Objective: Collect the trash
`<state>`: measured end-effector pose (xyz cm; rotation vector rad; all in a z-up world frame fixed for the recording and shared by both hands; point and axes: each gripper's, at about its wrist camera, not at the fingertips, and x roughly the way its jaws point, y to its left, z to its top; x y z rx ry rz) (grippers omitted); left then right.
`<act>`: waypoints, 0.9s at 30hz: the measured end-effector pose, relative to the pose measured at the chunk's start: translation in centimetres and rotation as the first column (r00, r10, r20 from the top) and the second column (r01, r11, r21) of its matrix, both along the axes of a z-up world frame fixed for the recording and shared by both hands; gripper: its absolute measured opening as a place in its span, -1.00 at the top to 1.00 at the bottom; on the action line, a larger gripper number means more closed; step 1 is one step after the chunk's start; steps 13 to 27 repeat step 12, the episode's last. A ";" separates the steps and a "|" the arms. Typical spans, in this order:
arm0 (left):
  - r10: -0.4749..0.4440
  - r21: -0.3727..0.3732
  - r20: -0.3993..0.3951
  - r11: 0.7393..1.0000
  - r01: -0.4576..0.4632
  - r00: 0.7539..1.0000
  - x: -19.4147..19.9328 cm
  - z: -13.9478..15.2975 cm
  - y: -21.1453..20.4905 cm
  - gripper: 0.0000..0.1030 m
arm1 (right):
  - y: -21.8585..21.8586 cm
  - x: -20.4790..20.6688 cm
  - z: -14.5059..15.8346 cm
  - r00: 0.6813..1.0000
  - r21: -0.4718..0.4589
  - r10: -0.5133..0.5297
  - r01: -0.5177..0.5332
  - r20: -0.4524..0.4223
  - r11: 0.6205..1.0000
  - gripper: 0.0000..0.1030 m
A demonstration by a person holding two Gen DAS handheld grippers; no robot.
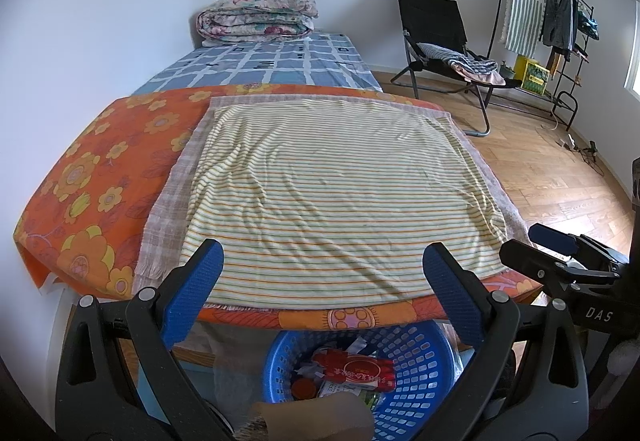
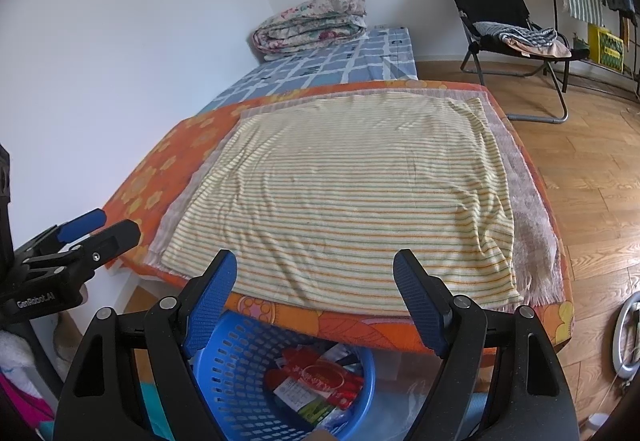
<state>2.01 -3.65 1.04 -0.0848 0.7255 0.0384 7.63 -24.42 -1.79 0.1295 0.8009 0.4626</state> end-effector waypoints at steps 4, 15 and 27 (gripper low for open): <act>-0.001 0.009 0.003 1.000 0.001 1.000 -0.1 -0.1 0.4 -0.97 | 0.1 0.0 0.0 1.000 0.000 0.000 0.000 -0.002 1.000 -0.57; -0.005 0.002 -0.001 1.000 0.005 1.000 -0.3 -0.2 1.0 -0.97 | 0.1 0.0 -0.3 1.000 0.003 0.000 0.000 -0.011 1.000 -0.57; -0.005 0.002 -0.001 1.000 0.005 1.000 -0.3 -0.2 1.0 -0.97 | 0.1 0.0 -0.3 1.000 0.003 0.000 0.000 -0.011 1.000 -0.57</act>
